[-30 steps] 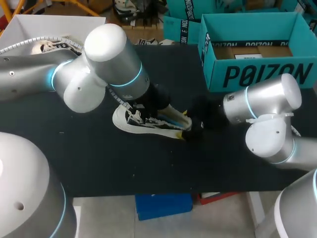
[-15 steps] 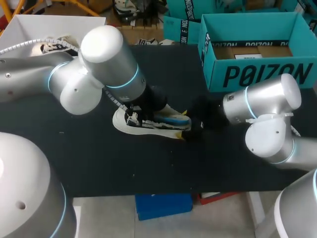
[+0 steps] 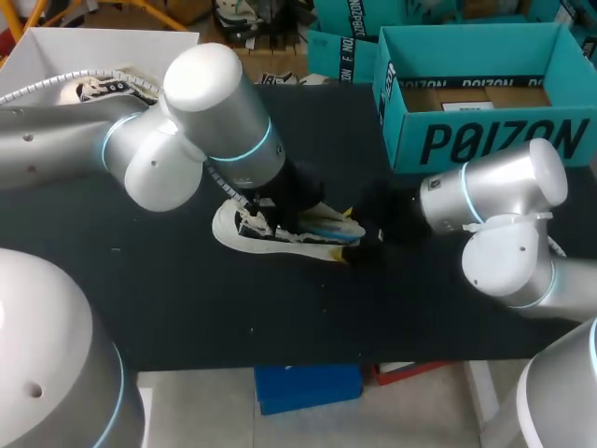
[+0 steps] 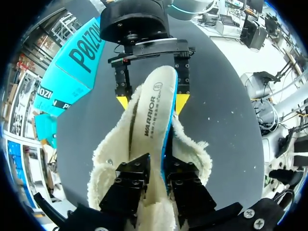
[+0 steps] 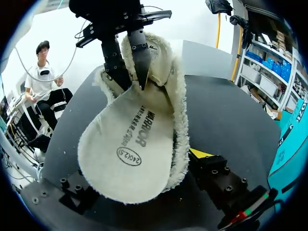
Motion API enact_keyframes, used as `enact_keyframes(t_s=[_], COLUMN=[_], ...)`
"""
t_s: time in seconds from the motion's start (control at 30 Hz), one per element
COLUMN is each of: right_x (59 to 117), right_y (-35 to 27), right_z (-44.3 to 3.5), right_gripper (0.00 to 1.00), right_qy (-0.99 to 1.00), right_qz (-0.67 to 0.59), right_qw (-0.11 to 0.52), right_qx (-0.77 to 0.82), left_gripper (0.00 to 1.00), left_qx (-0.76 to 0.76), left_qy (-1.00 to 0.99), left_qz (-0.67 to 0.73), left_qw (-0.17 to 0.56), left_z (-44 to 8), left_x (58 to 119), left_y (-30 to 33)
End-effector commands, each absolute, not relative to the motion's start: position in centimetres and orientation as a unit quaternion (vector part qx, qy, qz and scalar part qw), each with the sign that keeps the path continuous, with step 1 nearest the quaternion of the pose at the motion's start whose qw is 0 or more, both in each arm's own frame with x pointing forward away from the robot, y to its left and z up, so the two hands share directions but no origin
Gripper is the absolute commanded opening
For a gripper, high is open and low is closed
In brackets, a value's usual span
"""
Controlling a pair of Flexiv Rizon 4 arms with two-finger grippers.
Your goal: Take the shoe out of the shoebox, open the shoe tongue, remove and reinsert the insole, then place the shoe into the shoebox
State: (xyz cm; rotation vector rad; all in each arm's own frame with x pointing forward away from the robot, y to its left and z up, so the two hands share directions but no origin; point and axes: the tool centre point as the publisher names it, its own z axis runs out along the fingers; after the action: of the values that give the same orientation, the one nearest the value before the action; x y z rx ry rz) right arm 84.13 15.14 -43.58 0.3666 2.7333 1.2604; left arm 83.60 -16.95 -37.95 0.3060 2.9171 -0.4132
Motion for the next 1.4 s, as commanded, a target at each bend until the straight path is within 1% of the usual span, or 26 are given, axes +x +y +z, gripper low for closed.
enact_keyframes(t_s=[0.03,0.27,0.47,1.03,1.07,1.1,1.17,1.23,1.27,1.37,1.4], right_x=[84.2,84.2,84.2,84.2,84.2,84.2,84.2,84.2,84.2,84.2,84.2], right_y=[15.2,15.2,15.2,15.2,15.2,15.2,15.2,15.2,15.2,15.2,15.2], right_z=[-44.0,-44.0,-44.0,-44.0,-44.0,-44.0,-44.0,-44.0,-44.0,-44.0,-44.0], right_gripper=[0.0,0.0,0.0,0.0,0.0,0.0,0.0,0.0,0.0,0.0,0.0], right_qy=[0.9,0.9,0.9,0.9,0.9,0.9,0.9,0.9,0.9,0.9,0.9], right_qz=[0.414,0.414,0.414,0.414,0.414,0.414,0.414,0.414,0.414,0.414,0.414], right_qw=[0.056,0.056,0.056,0.056,0.056,0.056,0.056,0.056,0.056,0.056,0.056], right_qx=[0.122,0.122,0.122,0.122,0.122,0.122,0.122,0.122,0.122,0.122,0.122], left_gripper=[1.0,1.0,1.0,1.0,0.97,0.91,0.73,0.64,0.55,0.38,0.36], left_qx=[0.121,0.196,0.238,0.252,0.25,0.248,0.247,0.246,0.246,0.244,0.243], left_qy=[0.978,0.96,0.951,0.951,0.951,0.952,0.952,0.952,0.953,0.953,0.954], left_qz=[-0.152,-0.172,-0.178,-0.17,-0.169,-0.17,-0.17,-0.169,-0.169,-0.167,-0.167], left_qw=[0.083,0.099,0.082,0.067,0.064,0.063,0.061,0.061,0.06,0.059,0.059], left_z=[-37.4,-35.5,-36.0,-38.1,-38.2,-38.2,-38.3,-38.4,-38.4,-38.5,-38.6], left_x=[84.1,83.9,83.3,83.2,83.2,83.3,83.4,83.4,83.5,83.5,83.5], left_y=[-18.1,-20.8,-22.5,-24.9,-25.1,-25.1,-25.3,-25.4,-25.5,-25.5,-25.6])
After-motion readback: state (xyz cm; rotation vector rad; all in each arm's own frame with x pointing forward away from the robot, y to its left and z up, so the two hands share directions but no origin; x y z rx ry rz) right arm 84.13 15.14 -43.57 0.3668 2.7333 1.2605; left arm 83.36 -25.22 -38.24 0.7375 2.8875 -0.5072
